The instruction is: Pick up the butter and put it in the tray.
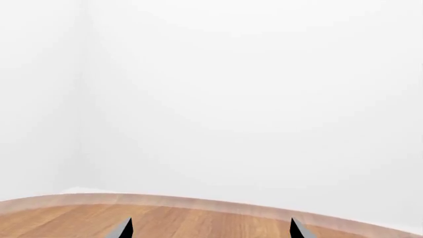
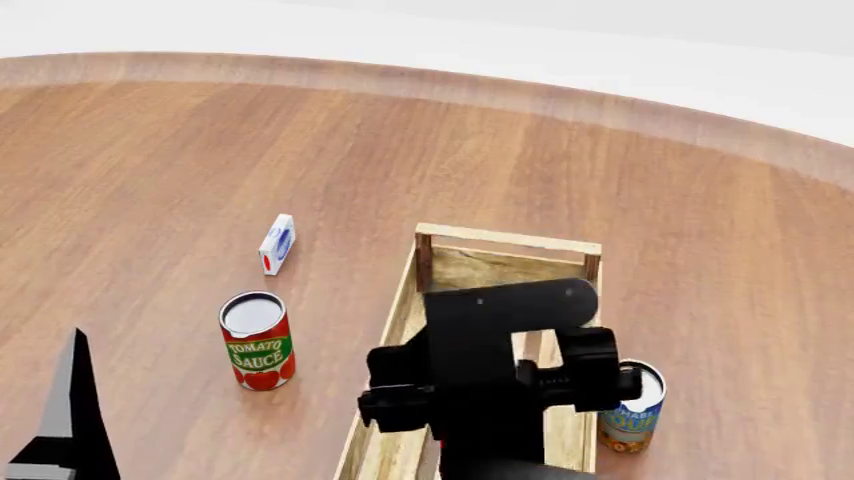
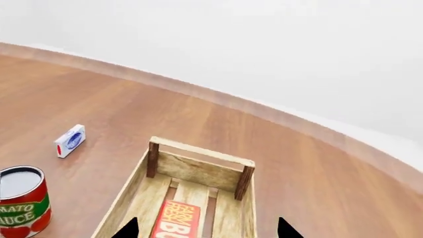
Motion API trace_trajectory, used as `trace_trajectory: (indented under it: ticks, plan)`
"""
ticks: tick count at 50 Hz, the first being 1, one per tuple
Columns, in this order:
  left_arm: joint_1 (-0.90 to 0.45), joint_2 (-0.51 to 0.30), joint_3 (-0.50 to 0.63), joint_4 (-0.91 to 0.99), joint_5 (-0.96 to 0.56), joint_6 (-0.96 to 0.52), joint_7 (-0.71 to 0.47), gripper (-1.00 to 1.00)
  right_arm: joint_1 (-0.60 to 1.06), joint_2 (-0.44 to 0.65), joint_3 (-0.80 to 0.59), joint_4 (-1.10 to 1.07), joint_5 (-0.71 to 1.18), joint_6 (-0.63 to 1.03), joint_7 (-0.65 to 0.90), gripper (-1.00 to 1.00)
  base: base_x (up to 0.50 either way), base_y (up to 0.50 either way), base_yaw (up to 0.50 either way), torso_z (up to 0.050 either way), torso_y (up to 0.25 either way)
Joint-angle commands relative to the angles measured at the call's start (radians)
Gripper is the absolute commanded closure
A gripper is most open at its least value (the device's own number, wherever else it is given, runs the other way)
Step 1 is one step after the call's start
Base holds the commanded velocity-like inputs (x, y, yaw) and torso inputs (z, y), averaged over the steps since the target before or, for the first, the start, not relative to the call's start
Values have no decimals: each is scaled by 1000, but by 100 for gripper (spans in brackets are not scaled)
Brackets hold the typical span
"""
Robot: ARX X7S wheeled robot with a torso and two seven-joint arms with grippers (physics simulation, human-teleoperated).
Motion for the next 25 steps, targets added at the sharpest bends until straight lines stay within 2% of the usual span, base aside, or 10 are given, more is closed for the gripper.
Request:
trace_trajectory:
  ticks: [1, 6, 13, 18, 25]
  plan:
    - [-1, 1, 15, 0, 8, -4, -1, -100, -59, 71, -82, -129, -238, -31, 112, -100, 0, 0, 0, 0, 0]
    - [-3, 2, 28, -6, 20, -3, 2, -100, -102, 83, -117, -179, -370, -19, 249, -100, 0, 0, 0, 0, 0]
    - [-5, 2, 41, -5, 30, -8, 2, -100, -177, 91, -146, -214, -535, -16, 354, -100, 0, 0, 0, 0, 0]
    - [-6, 3, 47, -11, 34, -6, 4, -100, -266, 93, -79, -230, -613, 55, 363, -100, 0, 0, 0, 0, 0]
    - [-8, 5, 59, -13, 41, -10, 3, -100, -367, 93, -49, -255, -762, 58, 354, -100, 0, 0, 0, 0, 0]
